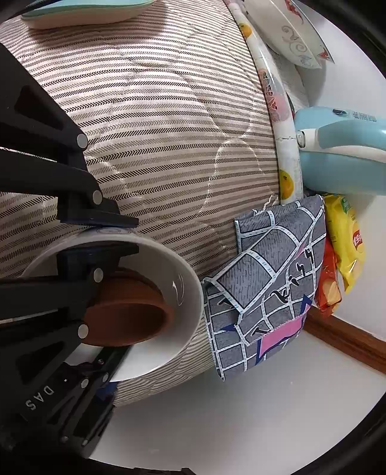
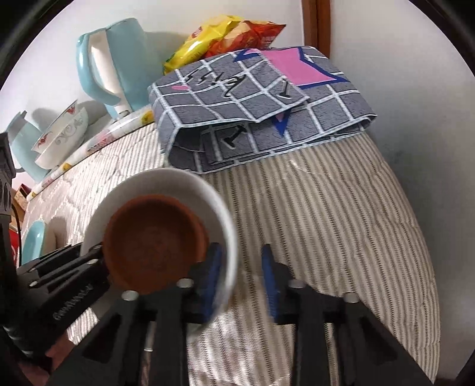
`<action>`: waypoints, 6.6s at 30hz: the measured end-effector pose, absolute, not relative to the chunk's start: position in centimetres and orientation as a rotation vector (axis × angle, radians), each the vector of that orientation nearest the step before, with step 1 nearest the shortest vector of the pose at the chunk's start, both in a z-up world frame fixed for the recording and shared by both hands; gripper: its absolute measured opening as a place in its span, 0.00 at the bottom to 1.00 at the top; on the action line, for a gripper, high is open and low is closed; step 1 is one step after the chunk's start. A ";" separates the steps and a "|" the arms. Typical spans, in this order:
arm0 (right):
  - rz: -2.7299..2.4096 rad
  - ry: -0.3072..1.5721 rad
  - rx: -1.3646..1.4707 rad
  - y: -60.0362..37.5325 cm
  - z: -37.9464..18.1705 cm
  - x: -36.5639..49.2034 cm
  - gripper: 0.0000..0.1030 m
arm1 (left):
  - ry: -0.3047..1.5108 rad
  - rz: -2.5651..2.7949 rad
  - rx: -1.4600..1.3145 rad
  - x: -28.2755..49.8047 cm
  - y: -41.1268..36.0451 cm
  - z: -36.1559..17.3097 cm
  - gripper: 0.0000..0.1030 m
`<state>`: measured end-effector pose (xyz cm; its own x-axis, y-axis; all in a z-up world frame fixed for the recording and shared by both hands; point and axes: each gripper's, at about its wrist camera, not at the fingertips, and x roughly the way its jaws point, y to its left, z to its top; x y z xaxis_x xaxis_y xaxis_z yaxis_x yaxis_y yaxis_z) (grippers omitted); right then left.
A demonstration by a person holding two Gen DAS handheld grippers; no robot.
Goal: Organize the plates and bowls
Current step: 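Close both grippers on the rim of the white bowl, then lift the white bowl and carry it over the light-blue plate stack, then lower the white bowl onto the light-blue plate and open both grippers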
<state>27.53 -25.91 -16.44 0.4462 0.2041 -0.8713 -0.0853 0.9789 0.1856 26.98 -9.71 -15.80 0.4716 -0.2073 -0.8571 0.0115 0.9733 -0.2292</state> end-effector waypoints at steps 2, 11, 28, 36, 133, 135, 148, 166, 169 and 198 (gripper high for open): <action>0.159 1.079 0.108 -25.4 -16.4 27.4 0.11 | 1.077 -0.138 -0.205 27.0 -9.6 -15.8 0.10; 0.137 1.077 0.139 -25.2 -16.0 26.4 0.10 | 1.075 -0.131 -0.224 26.0 -9.2 -15.2 0.10; 0.134 1.035 0.154 -24.5 -13.0 22.0 0.09 | 1.042 -0.130 -0.258 21.6 -8.0 -12.6 0.10; 0.126 1.012 0.140 -23.9 -11.4 20.2 0.09 | 1.016 -0.138 -0.273 19.8 -7.4 -11.1 0.10; 0.427 1.053 0.032 4.1 -12.1 21.4 0.09 | 0.984 0.177 -0.450 16.6 19.9 -12.8 0.10; 0.424 1.060 0.027 4.2 -12.5 21.6 0.09 | 0.989 0.177 -0.451 16.8 19.9 -13.1 0.10; 0.421 1.074 0.002 4.4 -13.5 22.3 0.09 | 0.994 0.180 -0.443 17.5 19.9 -14.0 0.10; 0.454 1.100 0.008 4.1 -13.6 22.4 0.13 | 1.003 0.175 -0.449 17.4 20.1 -13.9 0.14; 0.452 1.098 -0.004 4.2 -13.5 22.1 0.13 | 1.010 0.177 -0.449 17.2 20.1 -13.9 0.14; 0.472 1.033 -0.015 1.6 -10.7 18.8 0.39 | 0.969 0.254 -0.363 13.6 18.7 -10.0 0.53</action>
